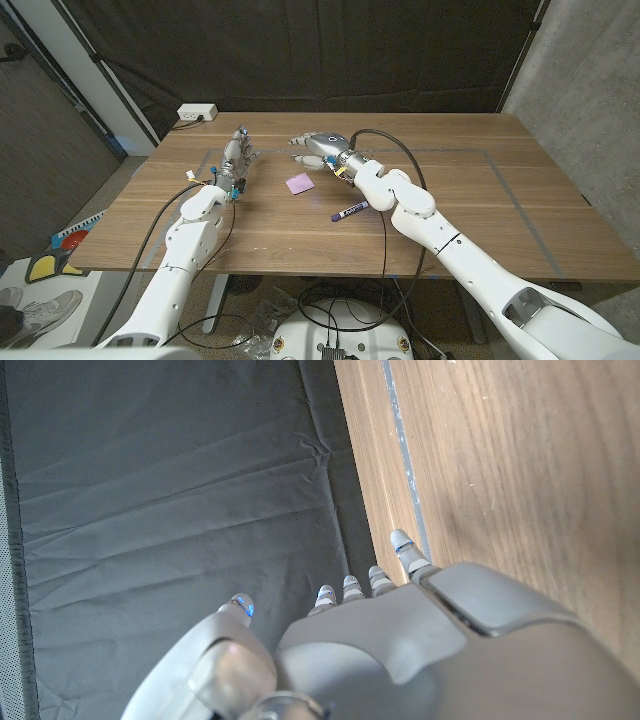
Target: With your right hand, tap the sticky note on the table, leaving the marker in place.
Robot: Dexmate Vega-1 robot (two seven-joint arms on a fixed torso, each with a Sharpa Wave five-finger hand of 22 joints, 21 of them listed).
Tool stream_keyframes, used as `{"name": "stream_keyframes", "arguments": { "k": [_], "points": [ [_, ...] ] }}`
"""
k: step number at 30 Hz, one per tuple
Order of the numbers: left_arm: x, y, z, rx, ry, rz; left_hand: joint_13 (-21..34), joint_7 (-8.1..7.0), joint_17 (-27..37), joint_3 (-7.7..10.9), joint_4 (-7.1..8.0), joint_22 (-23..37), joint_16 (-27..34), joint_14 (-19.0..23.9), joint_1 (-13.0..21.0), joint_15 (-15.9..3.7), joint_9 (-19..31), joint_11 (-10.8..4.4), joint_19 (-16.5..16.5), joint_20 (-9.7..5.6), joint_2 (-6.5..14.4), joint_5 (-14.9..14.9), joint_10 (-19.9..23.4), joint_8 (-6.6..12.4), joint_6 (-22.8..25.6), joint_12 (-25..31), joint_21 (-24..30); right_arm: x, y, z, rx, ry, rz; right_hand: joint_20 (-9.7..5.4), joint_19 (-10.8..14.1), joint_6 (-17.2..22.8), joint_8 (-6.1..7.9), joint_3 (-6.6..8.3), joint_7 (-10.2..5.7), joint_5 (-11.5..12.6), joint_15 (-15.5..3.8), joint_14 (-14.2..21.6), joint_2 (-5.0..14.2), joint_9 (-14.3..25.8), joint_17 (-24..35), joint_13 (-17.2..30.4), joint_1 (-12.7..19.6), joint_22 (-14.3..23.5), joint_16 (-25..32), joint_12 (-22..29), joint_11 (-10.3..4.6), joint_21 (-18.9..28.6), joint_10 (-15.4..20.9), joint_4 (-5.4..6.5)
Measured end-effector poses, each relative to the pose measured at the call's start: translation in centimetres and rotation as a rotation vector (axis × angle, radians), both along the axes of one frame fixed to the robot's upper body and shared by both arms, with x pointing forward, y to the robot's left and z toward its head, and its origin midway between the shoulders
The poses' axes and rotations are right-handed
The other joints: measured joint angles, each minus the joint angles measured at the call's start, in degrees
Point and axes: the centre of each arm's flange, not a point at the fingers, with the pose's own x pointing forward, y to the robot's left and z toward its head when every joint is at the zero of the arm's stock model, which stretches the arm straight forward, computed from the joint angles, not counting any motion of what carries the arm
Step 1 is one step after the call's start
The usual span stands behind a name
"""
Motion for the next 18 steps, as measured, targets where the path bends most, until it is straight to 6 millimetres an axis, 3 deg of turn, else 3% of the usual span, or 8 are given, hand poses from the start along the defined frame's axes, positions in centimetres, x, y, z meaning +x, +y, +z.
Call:
{"name": "stream_keyframes", "arguments": {
  "k": [5,14,16,18],
  "points": [
    [0.0,0.0,0.0,-0.001,0.0,-0.001,0.0,0.0,0.0,0.0,0.0,0.0,0.0,0.23,0.0,0.23,0.0,0.0,0.0,0.0,0.0,0.0,0.0,0.0,0.0,0.0,0.0,0.6,0.3,-0.3,-0.011,0.038,0.003,0.12,-0.72,-0.27,0.0,-0.53,0.28,0.0,-0.05,-0.55,0.01,0.0,0.06,0.0,-1.03,0.0,0.0,-0.03,-0.22,0.0,-0.22,1.03],
    [0.0,0.1,0.0,-0.001,-0.001,-0.003,0.0,0.0,-0.01,0.16,-0.16,-0.01,0.0,0.22,0.14,0.22,0.0,-0.01,0.31,0.26,0.15,-0.39,0.0,0.0,0.0,0.0,-0.13,1.5,1.0,-1.0,-0.035,0.097,0.004,0.01,-1.45,-0.68,0.0,-0.77,0.69,0.0,0.1,-1.94,0.11,-0.01,0.0,0.0,-1.37,0.0,0.0,-0.45,0.62,-0.35,-1.23,1.26],
    [-0.1,0.1,0.1,-0.002,-0.002,-0.003,0.0,0.0,-0.01,0.59,-0.24,-0.01,0.0,0.21,0.25,-0.1,0.0,-0.01,0.1,-1.82,0.24,-0.39,0.0,0.0,0.0,0.0,-0.23,1.7,1.1,-1.3,-0.042,0.114,0.002,0.01,-1.45,-0.7,0.01,-0.77,0.68,0.0,0.31,-2.62,0.32,-0.01,-0.09,0.0,-1.58,0.0,0.0,-0.66,0.72,-0.35,-1.81,1.26],
    [-0.1,0.1,0.1,-0.002,-0.005,-0.002,-0.04,0.0,-0.06,1.96,-0.36,-0.01,0.0,0.13,2.09,-1.64,0.0,-0.02,0.11,-4.52,0.68,-0.71,0.02,0.22,0.0,0.0,-0.23,2.0,1.2,-1.6,-0.049,0.126,0.0,0.04,-2.07,-1.34,0.01,-0.85,0.5,0.0,0.54,-2.86,0.33,-0.01,-0.11,0.0,-1.59,0.0,0.0,-0.88,0.81,-0.67,-2.49,1.34]
  ]
}}
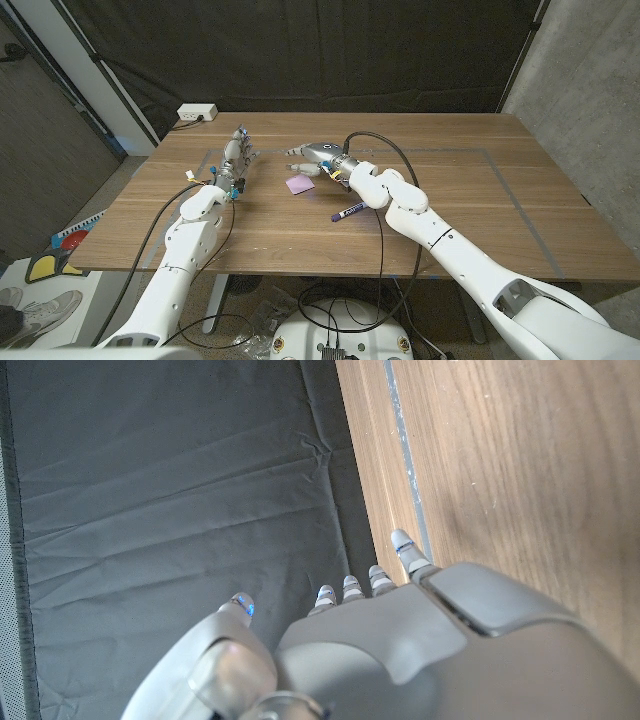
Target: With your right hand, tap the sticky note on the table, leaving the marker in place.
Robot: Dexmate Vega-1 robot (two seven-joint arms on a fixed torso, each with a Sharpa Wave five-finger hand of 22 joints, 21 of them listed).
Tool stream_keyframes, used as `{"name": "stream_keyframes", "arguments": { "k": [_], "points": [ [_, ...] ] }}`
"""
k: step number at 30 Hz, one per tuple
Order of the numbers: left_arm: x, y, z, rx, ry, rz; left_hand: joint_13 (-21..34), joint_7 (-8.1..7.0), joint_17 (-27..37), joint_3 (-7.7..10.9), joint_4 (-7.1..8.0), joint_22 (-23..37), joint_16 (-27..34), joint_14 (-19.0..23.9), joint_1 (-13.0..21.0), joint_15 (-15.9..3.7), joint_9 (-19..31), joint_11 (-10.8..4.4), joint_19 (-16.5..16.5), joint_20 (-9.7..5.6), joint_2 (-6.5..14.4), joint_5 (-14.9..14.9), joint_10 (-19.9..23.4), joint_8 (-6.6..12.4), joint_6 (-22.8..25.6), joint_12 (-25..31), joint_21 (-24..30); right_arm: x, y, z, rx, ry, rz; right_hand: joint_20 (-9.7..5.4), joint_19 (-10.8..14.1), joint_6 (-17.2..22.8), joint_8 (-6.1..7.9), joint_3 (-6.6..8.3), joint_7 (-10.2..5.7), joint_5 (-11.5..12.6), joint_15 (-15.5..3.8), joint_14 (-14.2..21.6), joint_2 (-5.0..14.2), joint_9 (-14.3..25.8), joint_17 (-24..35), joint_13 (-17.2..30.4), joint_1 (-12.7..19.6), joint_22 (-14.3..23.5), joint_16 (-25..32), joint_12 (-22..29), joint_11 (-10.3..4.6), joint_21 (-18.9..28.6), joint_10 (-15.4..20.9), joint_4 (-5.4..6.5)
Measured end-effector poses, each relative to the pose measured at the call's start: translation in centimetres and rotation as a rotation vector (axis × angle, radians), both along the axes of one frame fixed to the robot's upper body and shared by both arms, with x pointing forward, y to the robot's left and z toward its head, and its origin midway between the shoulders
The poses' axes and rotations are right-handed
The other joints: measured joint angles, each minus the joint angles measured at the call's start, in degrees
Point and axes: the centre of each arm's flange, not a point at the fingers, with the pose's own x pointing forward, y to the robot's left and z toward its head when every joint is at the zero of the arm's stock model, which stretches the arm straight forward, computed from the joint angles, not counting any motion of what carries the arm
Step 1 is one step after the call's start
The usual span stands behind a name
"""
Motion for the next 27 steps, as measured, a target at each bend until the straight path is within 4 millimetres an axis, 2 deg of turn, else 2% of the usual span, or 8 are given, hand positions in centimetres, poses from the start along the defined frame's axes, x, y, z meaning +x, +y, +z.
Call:
{"name": "stream_keyframes", "arguments": {
  "k": [1,3,7,11,14,16,19,27],
  "points": [
    [0.0,0.0,0.0,0.0,-0.002,0.001,-0.05,-0.01,-0.06,0.74,-0.16,-0.03,0.0,-0.01,0.64,-0.6,0.0,-0.55,-0.01,-1.18,0.39,-0.24,0.08,0.23,-0.01,0.0,0.0,0.1,0.1,-0.1,-0.003,0.007,0.0,-0.02,-0.17,-0.38,0.0,-0.17,-0.03,0.0,0.21,-0.21,0.0,0.0,0.0,0.0,0.0,0.0,0.0,-0.22,0.08,-0.04,-0.53,0.17],
    [0.0,0.1,0.1,-0.002,-0.005,0.003,-0.12,-0.39,-0.1,1.8,-0.37,-0.13,0.0,0.0,1.25,-1.4,-0.05,-1.35,0.07,-2.06,0.98,-0.45,0.11,0.23,-0.1,0.0,0.0,0.3,0.2,-0.4,-0.01,0.024,0.0,-0.2,-0.63,-0.7,-0.23,-0.41,0.11,0.0,0.21,-0.78,0.32,0.0,0.08,0.0,-0.67,0.0,0.0,-0.22,0.4,-0.33,-1.18,0.41],
    [-0.1,0.3,0.0,-0.005,-0.007,0.007,-0.12,-0.84,-0.1,3.64,-0.42,-0.15,0.0,-0.02,2.65,-1.58,-0.14,-1.91,0.0,-2.18,1.03,-0.69,0.15,0.23,0.01,0.0,-0.34,0.7,0.4,-0.8,-0.021,0.045,0.0,-0.23,-1.21,-0.84,-0.27,-0.71,0.25,0.0,0.59,-1.76,0.24,0.0,0.16,0.0,-0.85,0.0,0.0,-0.44,0.3,-0.34,-2.54,0.71],
    [-0.2,0.7,-0.3,-0.011,-0.003,0.018,-0.12,-0.8,-0.37,6.77,-0.59,-0.15,-0.29,-0.02,4.87,-1.57,-0.14,-2.81,0.0,-2.17,1.9,-1.31,0.31,-0.38,-0.01,-0.31,-0.39,1.0,0.7,-1.3,-0.034,0.068,-0.002,0.06,-1.53,-1.39,-0.27,-0.71,0.19,0.0,0.71,-2.33,0.24,0.0,0.0,0.0,-0.85,0.0,0.0,-0.44,0.22,-0.54,-3.25,0.71],
    [-0.3,0.9,-0.3,-0.015,-0.004,0.028,-0.11,0.62,-0.37,8.8,-0.67,-0.15,-0.3,-0.02,6.07,-1.57,-0.14,-3.19,0.0,-2.17,2.2,-1.74,0.1,-0.76,-0.03,-0.35,-0.39,1.4,0.9,-1.6,-0.044,0.086,-0.006,-0.23,-1.82,-1.39,-0.27,-0.71,0.19,0.0,0.94,-2.72,0.42,0.0,0.0,0.0,-1.04,0.0,0.0,-0.44,0.31,-0.67,-3.61,0.71],
    [-0.4,1.1,-0.3,-0.017,-0.004,0.036,-0.11,1.03,-0.37,9.7,-0.64,-0.15,-0.3,-0.02,6.52,-1.57,-0.14,-3.19,0.0,-2.17,2.04,-2.0,0.1,-0.89,0.0,-0.64,-0.61,1.6,1.0,-1.8,-0.049,0.098,-0.009,-0.23,-1.82,-1.39,-0.27,-0.71,0.19,0.0,1.15,-2.93,0.54,-0.01,0.0,0.0,-1.15,0.0,0.0,-0.44,0.21,-0.67,-3.85,0.71],
    [-0.5,1.3,-0.3,-0.02,0.0,0.045,-0.11,1.66,-0.22,9.99,-0.5,-0.06,-0.29,-0.02,6.95,-1.57,-0.14,-3.18,0.0,-2.17,2.49,-2.43,0.1,-0.9,0.0,-0.84,-0.61,1.9,1.2,-2.0,-0.055,0.112,-0.014,-0.11,-1.93,-1.39,-0.27,-0.71,0.19,0.0,1.04,-3.43,0.54,-0.01,0.0,-0.01,-1.15,0.0,0.0,-0.44,0.32,-0.87,-3.96,0.71],
    [-0.8,1.9,-0.2,-0.021,0.002,0.066,-0.11,1.65,0.03,9.55,0.23,0.01,-0.29,-0.02,6.91,-1.56,-0.14,-3.18,0.0,-2.16,2.48,-3.46,0.1,-0.89,0.0,-0.84,-0.83,3.0,1.2,-2.5,-0.068,0.151,-0.035,-0.24,-2.44,-0.83,0.02,-1.27,0.74,0.0,1.35,-3.74,0.61,-0.01,0.04,-0.01,-1.97,0.0,0.0,-0.44,0.63,-0.88,-4.27,1.26]
  ]
}}
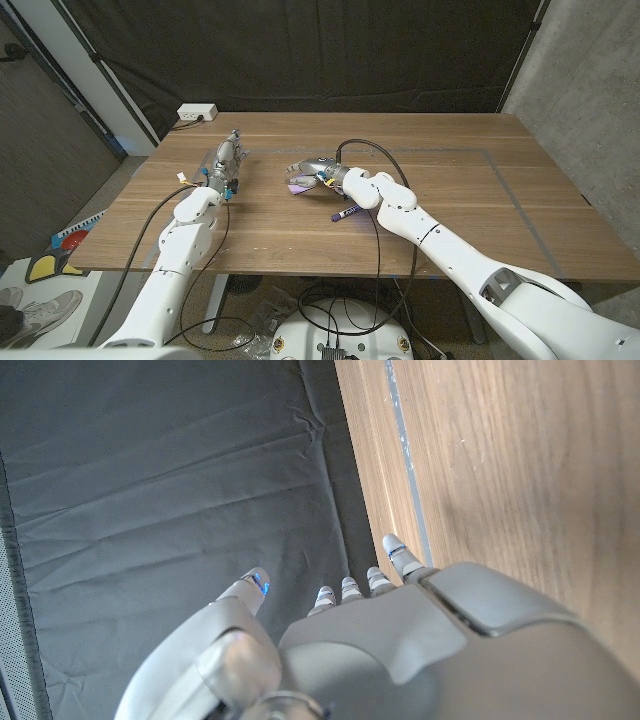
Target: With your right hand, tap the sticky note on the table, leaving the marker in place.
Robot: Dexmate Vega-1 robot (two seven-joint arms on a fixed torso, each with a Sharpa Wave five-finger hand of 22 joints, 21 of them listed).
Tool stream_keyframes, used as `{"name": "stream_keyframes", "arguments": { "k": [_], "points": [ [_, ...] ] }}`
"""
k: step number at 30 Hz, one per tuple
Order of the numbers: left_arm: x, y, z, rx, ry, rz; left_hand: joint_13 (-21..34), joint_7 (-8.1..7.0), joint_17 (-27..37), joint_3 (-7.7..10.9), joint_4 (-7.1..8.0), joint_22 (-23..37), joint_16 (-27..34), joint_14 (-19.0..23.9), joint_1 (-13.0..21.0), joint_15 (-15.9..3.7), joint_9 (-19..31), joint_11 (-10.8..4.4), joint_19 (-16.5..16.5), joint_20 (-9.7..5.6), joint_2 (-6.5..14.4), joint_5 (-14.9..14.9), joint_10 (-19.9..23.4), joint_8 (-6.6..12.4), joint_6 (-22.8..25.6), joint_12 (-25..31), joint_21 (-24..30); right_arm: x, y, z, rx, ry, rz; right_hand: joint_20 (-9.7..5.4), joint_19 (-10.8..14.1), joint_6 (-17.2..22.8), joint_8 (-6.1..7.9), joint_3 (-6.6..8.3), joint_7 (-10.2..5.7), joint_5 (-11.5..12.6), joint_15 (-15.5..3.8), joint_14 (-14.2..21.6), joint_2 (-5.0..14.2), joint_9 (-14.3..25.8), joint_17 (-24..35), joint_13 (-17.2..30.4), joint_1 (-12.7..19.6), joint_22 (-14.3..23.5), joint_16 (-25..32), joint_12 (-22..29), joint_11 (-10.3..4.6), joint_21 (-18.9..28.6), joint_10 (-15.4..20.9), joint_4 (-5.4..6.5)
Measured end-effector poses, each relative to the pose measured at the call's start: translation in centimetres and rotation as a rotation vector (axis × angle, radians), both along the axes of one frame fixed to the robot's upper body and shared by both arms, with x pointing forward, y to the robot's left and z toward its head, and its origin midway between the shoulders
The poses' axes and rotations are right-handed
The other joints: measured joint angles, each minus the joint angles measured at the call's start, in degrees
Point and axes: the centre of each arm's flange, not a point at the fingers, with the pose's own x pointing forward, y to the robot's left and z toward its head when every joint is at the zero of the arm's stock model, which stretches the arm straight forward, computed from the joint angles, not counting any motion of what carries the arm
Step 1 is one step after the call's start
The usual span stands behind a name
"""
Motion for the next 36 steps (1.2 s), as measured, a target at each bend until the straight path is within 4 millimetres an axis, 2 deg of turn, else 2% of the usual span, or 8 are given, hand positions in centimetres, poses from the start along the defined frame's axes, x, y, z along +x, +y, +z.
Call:
{"name": "stream_keyframes", "arguments": {
  "k": [2,3,7,18,27,32,36],
  "points": [
    [0.0,0.1,0.0,-0.001,-0.001,0.002,0.0,0.0,0.04,-0.31,0.31,0.0,0.0,0.0,-0.32,0.0,0.0,0.0,0.0,0.0,-0.3,-0.22,0.0,0.0,0.0,0.0,0.0,0.3,0.0,-0.1,-0.004,0.009,-0.006,-0.22,-0.22,0.09,0.0,-0.31,0.09,0.0,0.0,0.0,0.26,-0.02,0.1,0.0,-0.26,0.0,0.05,0.0,0.0,0.0,0.0,0.34],
    [-0.1,0.1,0.0,-0.001,-0.001,0.003,0.0,0.0,0.04,-0.31,0.31,0.0,0.0,0.0,-0.87,0.0,0.0,0.0,0.0,0.0,0.24,-0.22,0.0,0.0,0.0,0.0,0.0,0.5,-0.1,-0.2,-0.006,0.014,-0.01,-0.55,-0.53,0.09,0.07,-0.3,0.09,0.0,0.0,0.0,0.28,-0.09,0.13,0.0,-0.37,0.0,0.24,0.0,0.0,0.0,0.0,0.64],
    [-0.1,0.3,0.0,-0.002,-0.002,0.006,0.0,0.0,0.04,-0.55,0.55,0.0,0.0,0.0,-1.59,0.0,0.0,0.0,0.0,0.0,-0.39,-0.68,0.0,0.0,0.0,0.0,0.0,1.0,-0.2,-0.4,-0.012,0.033,-0.019,-2.36,-0.5,0.51,0.21,-0.39,0.5,0.0,0.2,-0.2,0.24,-0.15,0.13,-0.09,-0.84,0.0,0.45,0.0,0.82,0.0,0.21,1.03],
    [-0.4,0.7,0.3,-0.004,-0.022,0.009,0.01,-0.01,0.04,-1.19,0.85,-0.01,0.0,0.0,-2.26,0.01,0.01,0.01,0.0,0.01,-1.07,-1.01,0.0,0.0,0.0,0.0,0.0,1.9,-0.8,-0.7,-0.013,0.064,-0.037,-2.34,-0.46,1.97,0.66,-0.31,1.53,0.0,-0.02,0.44,0.45,-0.15,-0.03,-0.15,-1.06,0.0,0.89,0.9,1.82,0.0,2.11,1.27],
    [-0.4,0.8,0.1,-0.006,-0.031,0.002,0.01,-0.01,0.03,-1.51,0.85,-0.01,0.0,0.0,-2.79,0.01,0.01,0.35,0.0,0.01,-1.6,-1.33,-0.08,0.0,0.0,0.0,0.0,2.3,-1.5,-0.8,-0.009,0.071,-0.05,-2.86,1.28,4.01,1.19,-0.37,2.13,0.27,-0.42,1.44,0.45,-0.14,-0.03,-0.33,-1.06,-0.11,1.33,1.55,2.42,0.44,4.36,1.68],
    [-0.2,0.9,-0.2,-0.01,-0.031,-0.001,0.01,-0.01,0.03,-1.83,0.69,-0.01,0.0,0.0,-3.24,0.01,0.01,0.43,0.0,0.01,-2.05,-1.33,0.0,0.0,0.0,0.0,0.0,2.6,-1.8,-0.8,-0.009,0.08,-0.067,-2.86,1.28,4.72,1.27,-0.3,2.24,0.27,-0.1,1.75,0.68,-0.14,-0.03,-0.27,-1.28,-0.16,1.33,1.54,2.43,0.44,4.54,1.75],
    [-0.1,0.9,-0.2,-0.012,-0.035,-0.003,0.01,-0.01,0.03,-2.06,0.92,-0.01,0.01,0.0,-3.4,0.01,0.01,0.43,0.0,0.01,-2.21,-1.33,0.0,0.0,0.0,0.0,0.01,2.8,-1.9,-0.7,-0.011,0.084,-0.075,-2.63,1.48,5.53,1.49,-0.24,2.23,0.3,-0.21,2.03,0.43,-0.14,-0.02,-0.28,-1.52,-0.15,1.34,2.29,2.0,0.44,6.02,2.0]
  ]
}}
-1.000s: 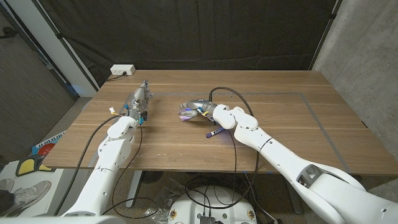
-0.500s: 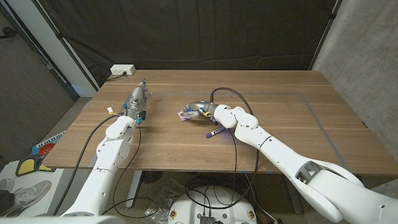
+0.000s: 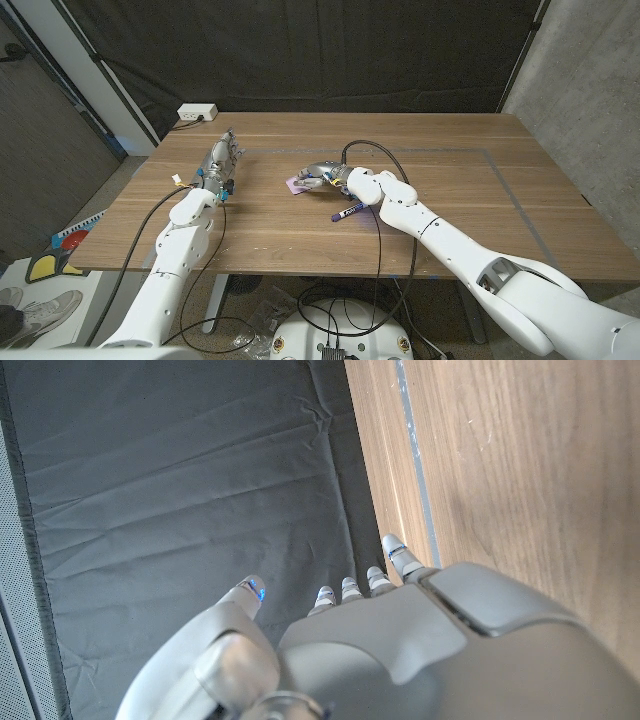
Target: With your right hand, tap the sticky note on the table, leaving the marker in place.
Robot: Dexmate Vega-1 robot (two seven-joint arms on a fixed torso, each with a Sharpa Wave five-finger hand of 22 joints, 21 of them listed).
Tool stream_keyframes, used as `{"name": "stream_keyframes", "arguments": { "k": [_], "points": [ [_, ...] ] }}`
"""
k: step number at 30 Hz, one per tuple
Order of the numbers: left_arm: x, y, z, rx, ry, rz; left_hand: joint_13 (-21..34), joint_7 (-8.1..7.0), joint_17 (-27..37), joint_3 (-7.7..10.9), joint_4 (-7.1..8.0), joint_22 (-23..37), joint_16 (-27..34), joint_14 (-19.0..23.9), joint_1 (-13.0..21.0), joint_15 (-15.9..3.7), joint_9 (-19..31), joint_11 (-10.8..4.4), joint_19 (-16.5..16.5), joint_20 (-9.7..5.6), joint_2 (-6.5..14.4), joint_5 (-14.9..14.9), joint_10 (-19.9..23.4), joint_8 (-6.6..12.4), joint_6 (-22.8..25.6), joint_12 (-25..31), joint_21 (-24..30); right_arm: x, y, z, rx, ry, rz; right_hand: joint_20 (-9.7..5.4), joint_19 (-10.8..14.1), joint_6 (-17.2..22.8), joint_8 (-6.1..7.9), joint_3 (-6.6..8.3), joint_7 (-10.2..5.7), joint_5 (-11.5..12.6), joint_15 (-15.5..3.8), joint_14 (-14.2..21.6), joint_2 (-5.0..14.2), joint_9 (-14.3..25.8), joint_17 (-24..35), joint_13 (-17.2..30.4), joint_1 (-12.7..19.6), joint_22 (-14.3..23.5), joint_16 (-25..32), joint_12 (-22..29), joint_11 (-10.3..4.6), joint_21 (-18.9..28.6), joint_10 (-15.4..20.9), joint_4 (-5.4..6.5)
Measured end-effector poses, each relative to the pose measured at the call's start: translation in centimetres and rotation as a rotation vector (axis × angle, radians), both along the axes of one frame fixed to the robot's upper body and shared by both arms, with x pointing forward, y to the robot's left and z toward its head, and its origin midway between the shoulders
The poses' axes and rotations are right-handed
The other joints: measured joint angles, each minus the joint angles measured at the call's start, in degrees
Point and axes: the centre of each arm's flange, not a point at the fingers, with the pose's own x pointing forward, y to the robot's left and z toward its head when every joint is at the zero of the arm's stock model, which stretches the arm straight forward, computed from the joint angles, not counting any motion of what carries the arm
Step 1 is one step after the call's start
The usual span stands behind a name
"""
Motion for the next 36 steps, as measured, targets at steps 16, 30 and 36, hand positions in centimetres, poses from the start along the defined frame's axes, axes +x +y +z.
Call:
{"name": "stream_keyframes", "arguments": {
  "k": [16,30,36],
  "points": [
    [0.4,0.5,-0.1,-0.014,-0.005,0.001,0.0,0.0,-0.01,-0.63,0.01,0.0,0.0,0.0,-0.75,0.0,0.0,0.22,0.0,0.0,-0.75,0.0,-0.23,-0.24,0.0,0.0,-0.22,-0.2,1.1,-0.7,-0.032,0.033,0.024,0.41,-0.22,3.51,0.43,0.99,-0.85,0.2,-0.55,0.79,0.32,0.0,-0.18,-0.04,-0.73,0.0,0.0,1.15,-0.93,0.28,4.49,1.05],
    [1.0,0.8,0.0,-0.021,-0.005,-0.001,0.01,0.0,-0.01,-1.11,0.0,-0.01,0.0,0.0,-1.82,0.0,0.0,0.52,0.0,0.0,-0.45,0.0,0.08,-0.44,0.0,0.0,-0.22,-1.8,3.5,-1.6,-0.07,0.044,0.128,0.4,-0.22,4.91,0.19,4.94,-2.26,0.82,-1.33,1.57,1.23,0.01,-0.12,0.0,1.56,0.17,0.0,1.13,-1.34,0.27,4.58,1.96],
    [1.3,0.9,0.1,-0.023,-0.004,-0.005,0.01,0.0,-0.01,-1.11,0.0,-0.01,0.0,0.0,-1.95,0.0,0.0,0.52,0.0,0.0,-0.59,0.0,0.08,-0.44,0.0,0.0,-0.22,-2.4,4.8,-1.9,-0.099,0.055,0.17,-0.13,-0.76,3.5,-0.69,6.81,-2.16,0.82,-1.54,0.56,1.45,0.01,0.15,0.05,2.22,0.17,0.0,0.14,-2.39,0.27,3.53,2.95]
  ]
}}
